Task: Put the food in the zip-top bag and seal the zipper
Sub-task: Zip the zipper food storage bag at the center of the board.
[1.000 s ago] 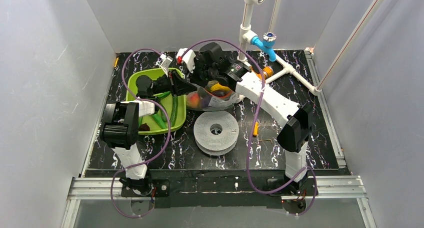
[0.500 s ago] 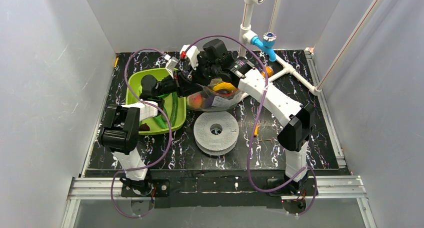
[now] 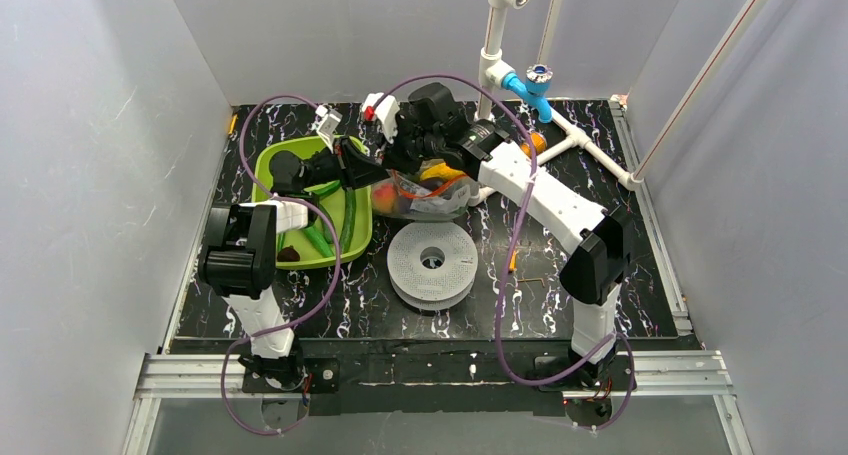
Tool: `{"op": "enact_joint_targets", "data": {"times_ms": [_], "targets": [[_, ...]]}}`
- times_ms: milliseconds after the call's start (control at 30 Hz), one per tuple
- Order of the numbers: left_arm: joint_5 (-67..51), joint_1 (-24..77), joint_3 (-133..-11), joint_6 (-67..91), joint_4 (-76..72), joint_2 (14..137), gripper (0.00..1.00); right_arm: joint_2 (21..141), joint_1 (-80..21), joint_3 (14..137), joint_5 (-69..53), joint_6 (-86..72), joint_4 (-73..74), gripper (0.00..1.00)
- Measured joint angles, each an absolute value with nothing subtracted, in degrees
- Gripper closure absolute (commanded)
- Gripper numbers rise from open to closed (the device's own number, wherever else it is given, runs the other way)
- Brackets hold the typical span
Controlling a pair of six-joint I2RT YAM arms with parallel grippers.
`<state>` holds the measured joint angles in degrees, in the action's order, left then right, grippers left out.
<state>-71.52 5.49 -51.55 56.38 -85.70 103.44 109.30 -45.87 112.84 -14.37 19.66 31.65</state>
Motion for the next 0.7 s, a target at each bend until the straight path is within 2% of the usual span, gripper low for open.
{"op": "enact_joint_targets", "data": {"times_ms": [200,400,433,533,633,700], "targets": [[-72.83,5.34,-51.56,57.25,-86.97,103.85,1.0,105.15,-45.87,106.58,-14.19,19.5,29.38,0.99],[-73.19,5.43,-52.25,57.52,-87.46,103.85,0.99,104.38,-45.77,106.16,-14.9,16.9,29.27,0.99],[-73.22,5.58,-52.25,57.5,-87.5,103.85,0.96,104.45,-45.71,106.63,-15.34,16.26,29.71,0.99],[-72.77,6.33,-52.23,57.06,-87.88,103.6,0.7,105.15,-45.34,109.26,-16.17,14.27,31.99,0.98],[-71.54,6.21,-52.21,56.64,-87.6,103.37,0.57,105.72,-44.89,112.63,-16.76,13.15,34.67,0.98],[-70.75,6.11,-52.12,56.51,-87.33,103.2,0.52,105.91,-44.67,114.22,-16.88,12.78,35.93,0.97]]}}
